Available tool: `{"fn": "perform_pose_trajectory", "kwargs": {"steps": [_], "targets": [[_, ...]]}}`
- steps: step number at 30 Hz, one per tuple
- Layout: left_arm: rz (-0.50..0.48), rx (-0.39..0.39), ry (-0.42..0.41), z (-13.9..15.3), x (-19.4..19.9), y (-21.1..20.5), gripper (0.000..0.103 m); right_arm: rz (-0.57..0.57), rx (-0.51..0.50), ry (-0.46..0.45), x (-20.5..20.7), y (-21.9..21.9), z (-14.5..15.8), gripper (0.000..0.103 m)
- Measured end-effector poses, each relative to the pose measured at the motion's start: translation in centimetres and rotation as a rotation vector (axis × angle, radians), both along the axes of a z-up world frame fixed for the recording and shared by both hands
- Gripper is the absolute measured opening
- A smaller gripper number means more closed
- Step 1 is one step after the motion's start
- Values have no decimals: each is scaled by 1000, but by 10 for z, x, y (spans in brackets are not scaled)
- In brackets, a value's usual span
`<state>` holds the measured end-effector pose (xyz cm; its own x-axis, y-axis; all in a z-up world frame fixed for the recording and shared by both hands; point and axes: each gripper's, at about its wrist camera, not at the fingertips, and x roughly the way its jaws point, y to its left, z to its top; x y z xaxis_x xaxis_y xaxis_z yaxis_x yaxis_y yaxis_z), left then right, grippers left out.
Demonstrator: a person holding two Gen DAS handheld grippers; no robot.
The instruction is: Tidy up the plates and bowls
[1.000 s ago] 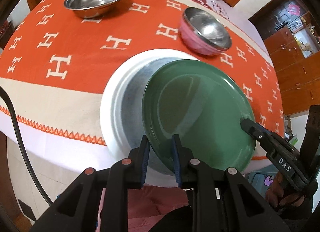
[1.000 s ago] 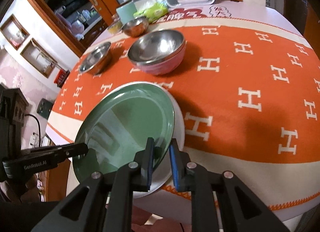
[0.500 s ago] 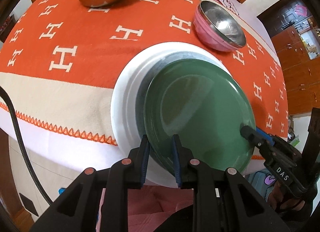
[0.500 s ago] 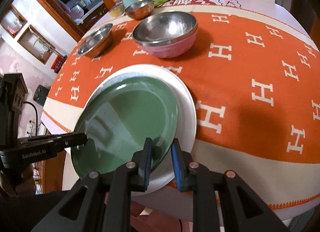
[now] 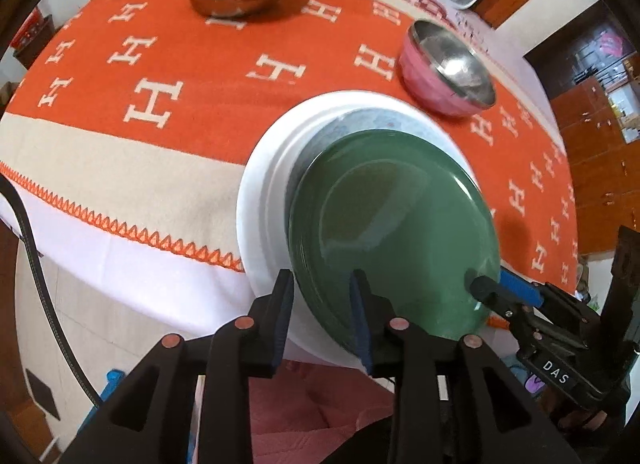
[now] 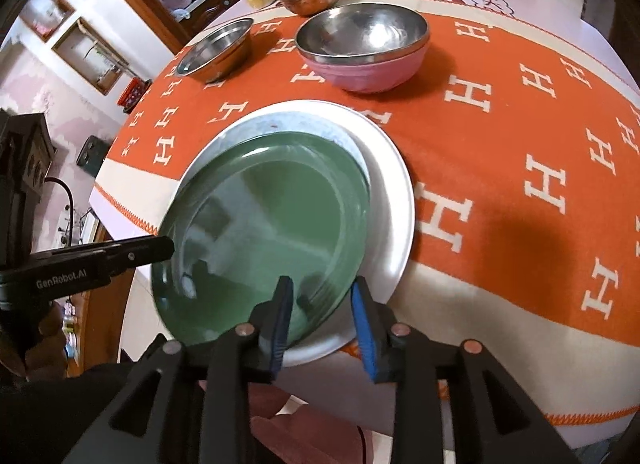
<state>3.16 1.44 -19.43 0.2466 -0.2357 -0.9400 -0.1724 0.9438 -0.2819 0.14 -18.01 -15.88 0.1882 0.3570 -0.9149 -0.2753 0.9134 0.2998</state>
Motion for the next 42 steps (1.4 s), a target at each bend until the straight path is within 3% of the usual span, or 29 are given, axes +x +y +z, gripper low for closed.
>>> {"fn": "perform_pose_trajectory", "kwargs": {"steps": [12,20,33,42], "targets": [[-17,75,-141,41,-24,0,40,6,39,-89,2,-3,19,40],[-75,84,-265,70,-10,12,52,45,-21,-248,3,21,48,48],[-182,63,-309,87,34,67,68,74,-127,-370,14,99,69,48],[-222,54,-302,92,79,131,68,-7,-130,-376,40,148,72,48]]}}
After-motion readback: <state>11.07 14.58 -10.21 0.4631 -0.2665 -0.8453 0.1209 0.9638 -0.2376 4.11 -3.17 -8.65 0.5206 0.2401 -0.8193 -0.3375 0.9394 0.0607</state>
